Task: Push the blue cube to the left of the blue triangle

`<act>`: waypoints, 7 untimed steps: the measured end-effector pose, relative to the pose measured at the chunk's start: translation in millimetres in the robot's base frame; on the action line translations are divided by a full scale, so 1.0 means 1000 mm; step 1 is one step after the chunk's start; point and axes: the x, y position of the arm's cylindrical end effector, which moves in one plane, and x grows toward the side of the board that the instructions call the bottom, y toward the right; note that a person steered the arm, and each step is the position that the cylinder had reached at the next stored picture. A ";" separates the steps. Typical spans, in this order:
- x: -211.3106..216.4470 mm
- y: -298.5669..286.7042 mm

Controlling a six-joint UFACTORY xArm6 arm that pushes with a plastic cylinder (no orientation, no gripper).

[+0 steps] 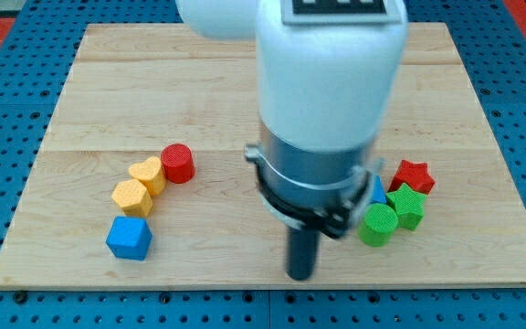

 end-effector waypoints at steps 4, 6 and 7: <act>0.002 -0.140; -0.062 -0.222; -0.062 -0.088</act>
